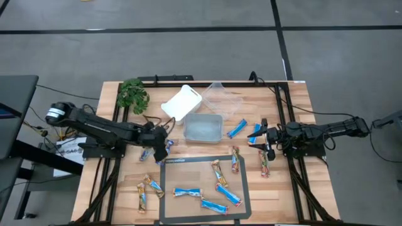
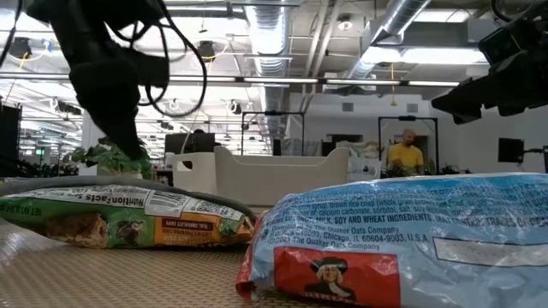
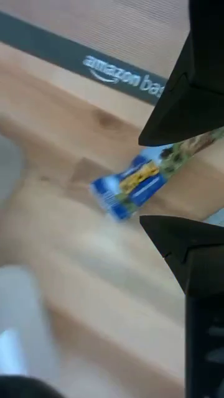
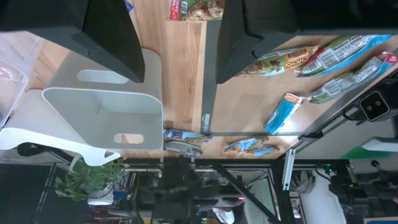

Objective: Pick and place Granola Bars by type
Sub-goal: Put the blue granola bar into the white bin

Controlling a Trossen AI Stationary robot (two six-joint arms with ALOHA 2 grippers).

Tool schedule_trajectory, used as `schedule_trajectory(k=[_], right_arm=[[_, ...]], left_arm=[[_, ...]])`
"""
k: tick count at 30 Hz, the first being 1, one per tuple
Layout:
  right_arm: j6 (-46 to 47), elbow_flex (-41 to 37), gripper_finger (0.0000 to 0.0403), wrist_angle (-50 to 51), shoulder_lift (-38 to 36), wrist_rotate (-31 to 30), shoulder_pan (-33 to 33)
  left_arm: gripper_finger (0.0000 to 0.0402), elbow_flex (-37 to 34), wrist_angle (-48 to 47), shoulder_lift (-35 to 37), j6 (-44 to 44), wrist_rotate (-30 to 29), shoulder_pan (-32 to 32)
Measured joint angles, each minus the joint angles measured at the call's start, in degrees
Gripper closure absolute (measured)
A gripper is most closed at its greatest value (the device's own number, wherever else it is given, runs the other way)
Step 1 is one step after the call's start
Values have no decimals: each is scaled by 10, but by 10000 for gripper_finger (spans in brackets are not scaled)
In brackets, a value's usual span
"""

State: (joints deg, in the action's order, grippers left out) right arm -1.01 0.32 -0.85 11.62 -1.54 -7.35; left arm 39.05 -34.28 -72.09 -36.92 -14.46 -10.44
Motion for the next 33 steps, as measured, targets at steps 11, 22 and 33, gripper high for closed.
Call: schedule_trajectory(k=[11, 22, 33], right_arm=[[0, 0, 212, 0, 0, 0, 0], [0, 0, 212, 0, 0, 0, 0], [0, 0, 212, 0, 0, 0, 0]], left_arm=[[216, 29, -1, -119, -78, 68, -11], [216, 29, -43, -124, -95, 76, -2], [216, 29, -27, -136, -80, 78, -2]])
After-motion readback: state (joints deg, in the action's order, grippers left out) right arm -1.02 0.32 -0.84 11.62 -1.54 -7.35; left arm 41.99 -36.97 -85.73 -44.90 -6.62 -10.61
